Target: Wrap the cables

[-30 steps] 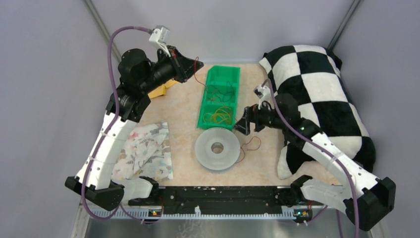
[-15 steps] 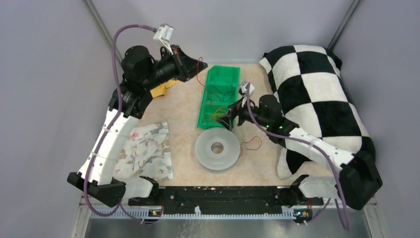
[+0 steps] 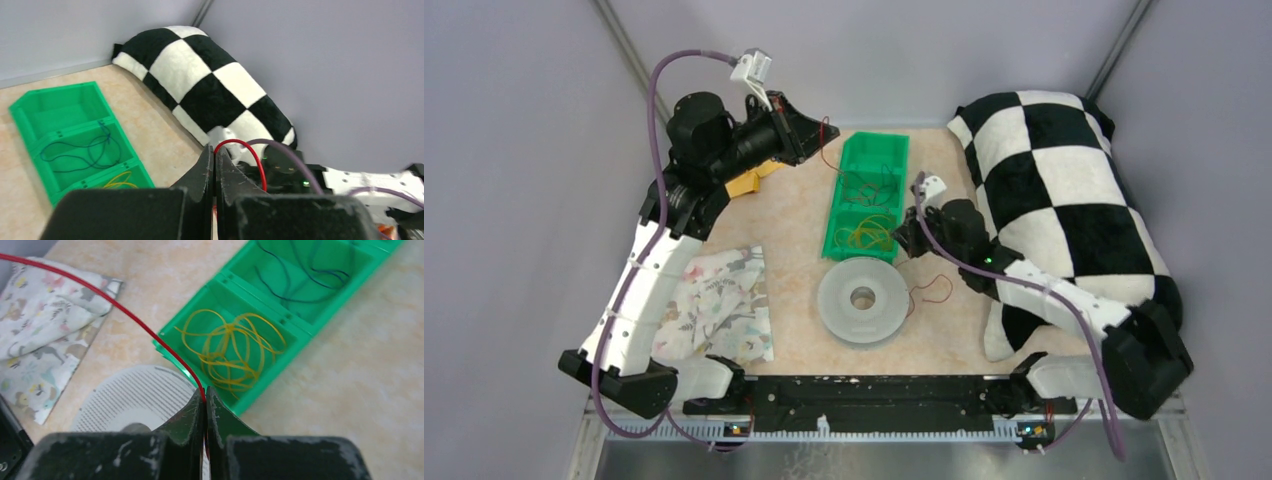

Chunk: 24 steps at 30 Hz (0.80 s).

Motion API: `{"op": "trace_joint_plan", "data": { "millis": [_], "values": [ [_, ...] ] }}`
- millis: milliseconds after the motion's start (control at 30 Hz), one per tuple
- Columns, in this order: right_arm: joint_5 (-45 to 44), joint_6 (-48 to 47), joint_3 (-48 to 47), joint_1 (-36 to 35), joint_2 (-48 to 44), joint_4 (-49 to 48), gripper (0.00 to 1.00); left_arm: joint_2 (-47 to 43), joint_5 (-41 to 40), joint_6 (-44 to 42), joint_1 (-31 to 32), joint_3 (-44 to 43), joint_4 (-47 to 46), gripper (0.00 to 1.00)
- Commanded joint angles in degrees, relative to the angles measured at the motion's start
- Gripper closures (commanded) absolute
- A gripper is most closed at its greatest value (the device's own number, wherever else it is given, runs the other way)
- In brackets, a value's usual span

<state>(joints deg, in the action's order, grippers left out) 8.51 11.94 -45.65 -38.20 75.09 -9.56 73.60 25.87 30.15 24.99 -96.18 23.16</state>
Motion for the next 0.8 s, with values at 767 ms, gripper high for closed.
{"op": "trace_joint_plan", "data": {
  "millis": [767],
  "values": [
    [-13.78,14.11,15.56,14.46,-42.94,27.99,1.0,-2.05,-9.86,-10.81,-24.46,13.41,2.29,1.0]
  ]
}}
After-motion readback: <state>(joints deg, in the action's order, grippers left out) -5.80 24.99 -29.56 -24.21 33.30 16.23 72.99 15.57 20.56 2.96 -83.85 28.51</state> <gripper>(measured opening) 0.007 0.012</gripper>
